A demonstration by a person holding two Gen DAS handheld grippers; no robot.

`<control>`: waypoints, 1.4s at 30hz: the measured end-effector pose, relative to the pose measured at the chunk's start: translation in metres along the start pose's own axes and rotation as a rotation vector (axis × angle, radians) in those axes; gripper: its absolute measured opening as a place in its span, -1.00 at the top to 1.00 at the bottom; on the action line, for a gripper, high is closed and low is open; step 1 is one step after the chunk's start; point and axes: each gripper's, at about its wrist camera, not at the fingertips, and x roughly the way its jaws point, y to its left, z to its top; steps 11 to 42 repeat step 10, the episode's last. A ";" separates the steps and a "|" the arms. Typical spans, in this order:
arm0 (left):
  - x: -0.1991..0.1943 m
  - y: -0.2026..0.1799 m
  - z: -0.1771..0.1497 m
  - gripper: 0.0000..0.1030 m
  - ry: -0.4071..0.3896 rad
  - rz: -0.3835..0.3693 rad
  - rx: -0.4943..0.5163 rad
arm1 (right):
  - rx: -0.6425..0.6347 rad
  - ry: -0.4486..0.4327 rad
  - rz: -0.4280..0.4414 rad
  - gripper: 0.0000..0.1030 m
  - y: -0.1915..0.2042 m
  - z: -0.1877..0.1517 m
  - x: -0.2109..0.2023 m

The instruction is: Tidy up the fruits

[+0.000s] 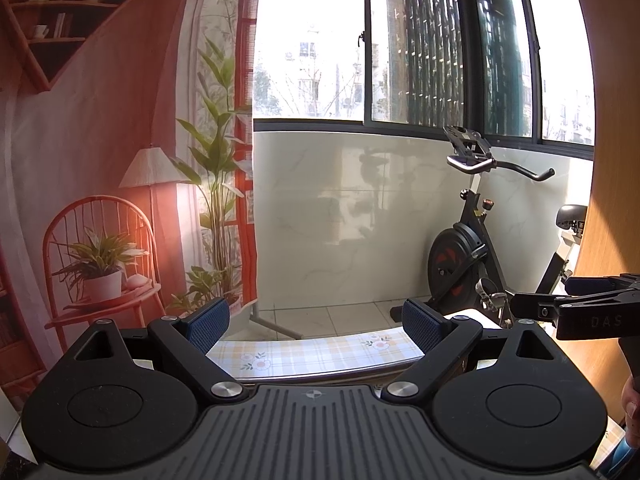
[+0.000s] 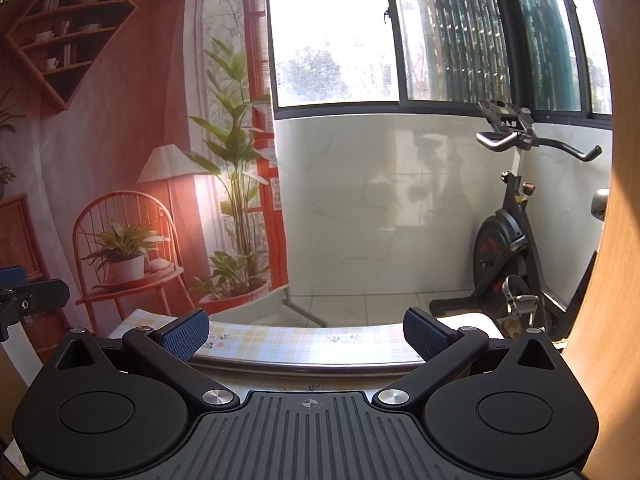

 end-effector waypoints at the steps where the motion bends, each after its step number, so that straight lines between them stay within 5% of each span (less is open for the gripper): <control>1: 0.000 0.000 0.000 -0.84 0.000 0.000 0.001 | 0.000 0.000 0.000 -0.99 0.000 0.000 0.000; 42: -0.002 -0.002 -0.001 -0.87 -0.013 -0.010 0.019 | -0.004 0.001 0.004 -0.99 0.004 0.003 -0.001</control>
